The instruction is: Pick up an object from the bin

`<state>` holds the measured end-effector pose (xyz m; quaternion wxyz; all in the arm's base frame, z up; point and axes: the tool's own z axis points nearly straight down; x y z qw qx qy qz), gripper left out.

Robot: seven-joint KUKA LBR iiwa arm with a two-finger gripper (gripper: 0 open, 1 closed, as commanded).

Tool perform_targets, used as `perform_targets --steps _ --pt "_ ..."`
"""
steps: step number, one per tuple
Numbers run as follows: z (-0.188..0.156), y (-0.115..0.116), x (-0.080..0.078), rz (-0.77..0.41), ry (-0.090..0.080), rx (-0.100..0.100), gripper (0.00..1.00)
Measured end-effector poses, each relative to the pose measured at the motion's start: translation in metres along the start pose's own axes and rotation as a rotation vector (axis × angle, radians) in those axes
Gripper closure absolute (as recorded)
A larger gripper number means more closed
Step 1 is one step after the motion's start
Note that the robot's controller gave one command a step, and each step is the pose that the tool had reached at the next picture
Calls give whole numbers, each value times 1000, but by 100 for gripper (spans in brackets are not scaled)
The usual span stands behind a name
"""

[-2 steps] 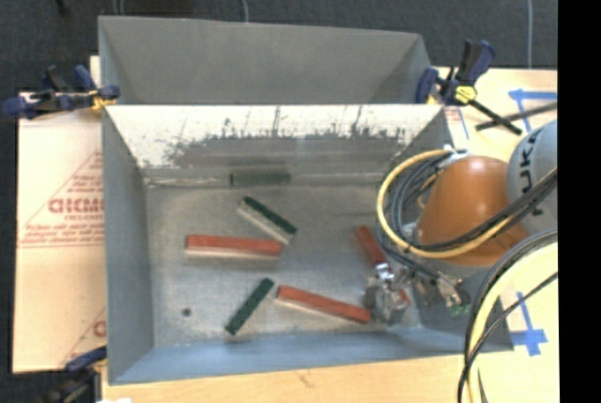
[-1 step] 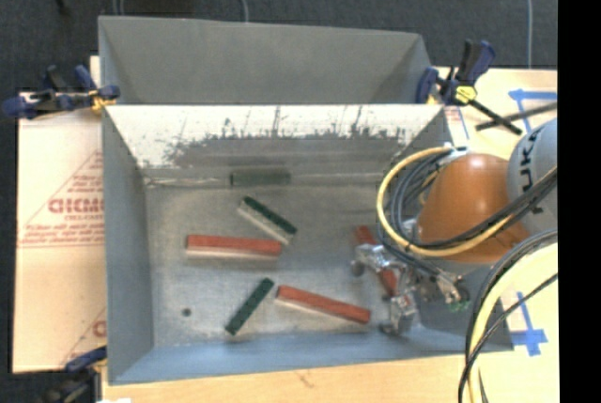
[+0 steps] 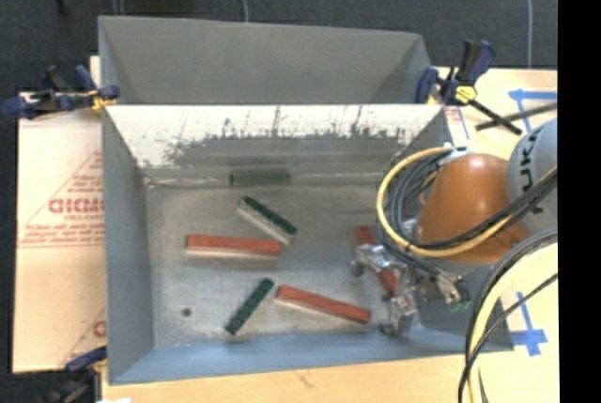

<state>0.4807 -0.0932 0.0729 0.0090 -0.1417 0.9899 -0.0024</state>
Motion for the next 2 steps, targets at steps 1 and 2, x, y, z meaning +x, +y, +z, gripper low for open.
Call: perform_targets --steps 1,2 --pt "-17 53 -12 52 8 -4 0" --pt "-2 47 -9 26 16 -8 100"
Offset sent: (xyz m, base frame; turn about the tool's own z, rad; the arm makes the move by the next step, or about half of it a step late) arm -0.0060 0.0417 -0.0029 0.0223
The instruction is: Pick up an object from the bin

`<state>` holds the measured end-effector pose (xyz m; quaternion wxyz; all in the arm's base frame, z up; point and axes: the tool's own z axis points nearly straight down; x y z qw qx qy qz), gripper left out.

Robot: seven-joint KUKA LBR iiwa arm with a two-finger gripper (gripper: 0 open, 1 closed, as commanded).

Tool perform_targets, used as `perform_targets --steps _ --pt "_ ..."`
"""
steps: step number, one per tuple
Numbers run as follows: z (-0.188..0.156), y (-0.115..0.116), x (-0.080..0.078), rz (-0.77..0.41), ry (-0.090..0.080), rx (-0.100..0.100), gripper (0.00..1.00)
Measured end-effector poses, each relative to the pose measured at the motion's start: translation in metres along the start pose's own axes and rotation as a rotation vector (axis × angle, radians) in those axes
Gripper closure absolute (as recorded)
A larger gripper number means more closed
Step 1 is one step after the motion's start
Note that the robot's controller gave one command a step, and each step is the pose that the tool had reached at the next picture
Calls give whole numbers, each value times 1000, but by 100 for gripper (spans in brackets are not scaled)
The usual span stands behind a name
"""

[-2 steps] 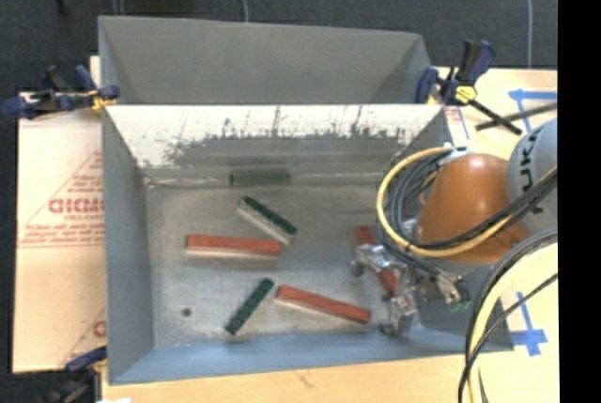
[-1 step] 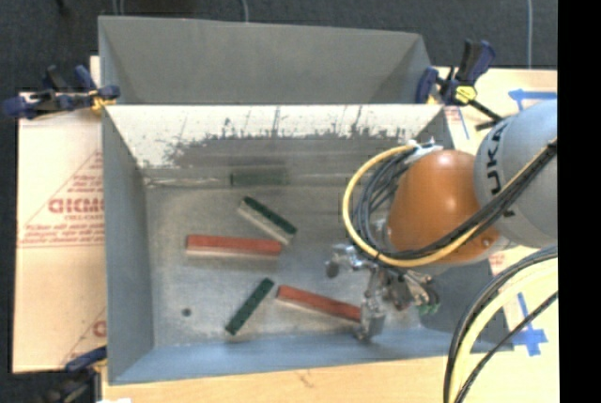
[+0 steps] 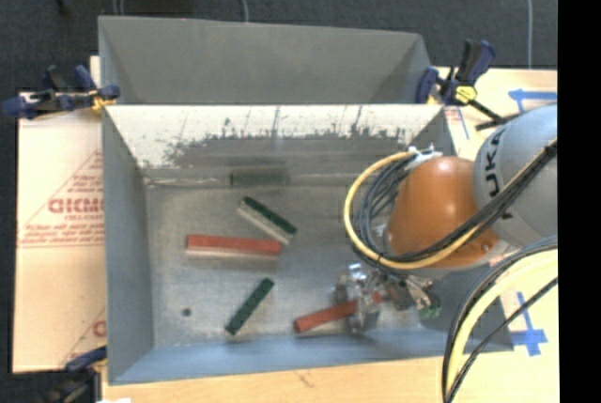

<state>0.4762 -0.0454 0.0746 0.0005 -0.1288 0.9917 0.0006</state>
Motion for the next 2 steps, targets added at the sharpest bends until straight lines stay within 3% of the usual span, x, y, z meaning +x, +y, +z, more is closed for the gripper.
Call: perform_targets --steps 1,2 --pt "3 -6 1 -4 0 0 100" --pt "-170 -54 -7 18 -6 5 100"
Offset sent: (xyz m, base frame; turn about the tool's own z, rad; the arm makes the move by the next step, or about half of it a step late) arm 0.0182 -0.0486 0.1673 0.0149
